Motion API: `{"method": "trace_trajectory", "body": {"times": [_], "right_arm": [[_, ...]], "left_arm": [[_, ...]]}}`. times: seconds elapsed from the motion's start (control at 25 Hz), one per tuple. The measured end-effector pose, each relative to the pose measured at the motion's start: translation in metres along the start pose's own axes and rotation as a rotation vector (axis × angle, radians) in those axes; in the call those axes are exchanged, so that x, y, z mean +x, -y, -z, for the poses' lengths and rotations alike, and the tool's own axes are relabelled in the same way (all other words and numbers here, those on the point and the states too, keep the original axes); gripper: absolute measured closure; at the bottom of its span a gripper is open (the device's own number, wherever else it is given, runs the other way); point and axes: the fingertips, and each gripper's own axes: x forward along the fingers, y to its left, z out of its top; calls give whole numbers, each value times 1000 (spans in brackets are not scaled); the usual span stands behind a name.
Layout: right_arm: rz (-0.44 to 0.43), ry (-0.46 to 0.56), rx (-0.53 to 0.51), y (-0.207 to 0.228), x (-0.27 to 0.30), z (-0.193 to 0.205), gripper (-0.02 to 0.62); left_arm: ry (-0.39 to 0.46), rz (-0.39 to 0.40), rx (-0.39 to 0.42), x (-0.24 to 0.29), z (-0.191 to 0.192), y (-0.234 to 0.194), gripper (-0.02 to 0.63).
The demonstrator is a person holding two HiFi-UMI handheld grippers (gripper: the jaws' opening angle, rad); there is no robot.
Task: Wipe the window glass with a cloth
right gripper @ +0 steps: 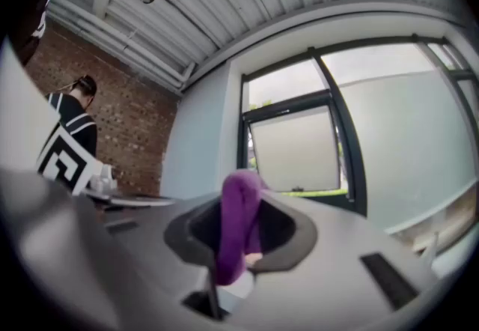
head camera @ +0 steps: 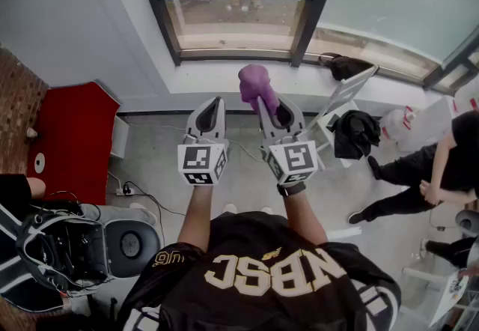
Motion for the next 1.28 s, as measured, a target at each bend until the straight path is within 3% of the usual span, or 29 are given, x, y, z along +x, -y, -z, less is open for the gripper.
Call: {"method": "trace_trajectory", "body": {"times": [0.24,0.44,0.64,1.04,1.28], "right_arm": [[5,-28,-30,-26,35,22,509],[-6,-23,-45,-36,25,27,509],[3,-75,-21,-34,61,36,509],[41,-162,31,13,122,90,509],[20,-166,76,71,187,117,509]], "left_arm": [[8,6,-6,1,3,-43,589],[23,-1,15,-10,2,-41,589],[5,-8,-6,14,2,-72,589],[-29,-63,4,71,33,-124,589],[-46,-94,13,151,49,-143,589]]}}
